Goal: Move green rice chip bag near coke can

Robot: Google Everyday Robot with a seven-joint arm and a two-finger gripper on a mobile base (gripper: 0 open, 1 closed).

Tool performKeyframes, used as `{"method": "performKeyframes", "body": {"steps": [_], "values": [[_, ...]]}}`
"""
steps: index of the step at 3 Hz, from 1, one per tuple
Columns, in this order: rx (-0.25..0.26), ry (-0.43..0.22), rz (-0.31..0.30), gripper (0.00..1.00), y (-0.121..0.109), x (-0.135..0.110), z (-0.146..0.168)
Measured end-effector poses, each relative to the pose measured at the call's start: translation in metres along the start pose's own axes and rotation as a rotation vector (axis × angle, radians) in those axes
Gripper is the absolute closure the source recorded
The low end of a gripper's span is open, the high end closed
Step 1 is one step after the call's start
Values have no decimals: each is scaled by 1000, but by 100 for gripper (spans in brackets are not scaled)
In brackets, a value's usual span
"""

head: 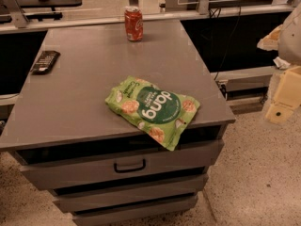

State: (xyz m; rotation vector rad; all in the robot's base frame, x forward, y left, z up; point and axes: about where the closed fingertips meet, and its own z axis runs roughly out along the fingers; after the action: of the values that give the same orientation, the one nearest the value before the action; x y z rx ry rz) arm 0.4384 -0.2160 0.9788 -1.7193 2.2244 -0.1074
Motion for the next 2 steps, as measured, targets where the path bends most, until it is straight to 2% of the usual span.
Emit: {"method": "performKeyframes", "body": {"steps": [1,2], "values": [[0,0,0,0,0,0,0],[-42,-112,-20,0,4,-41,42]]}}
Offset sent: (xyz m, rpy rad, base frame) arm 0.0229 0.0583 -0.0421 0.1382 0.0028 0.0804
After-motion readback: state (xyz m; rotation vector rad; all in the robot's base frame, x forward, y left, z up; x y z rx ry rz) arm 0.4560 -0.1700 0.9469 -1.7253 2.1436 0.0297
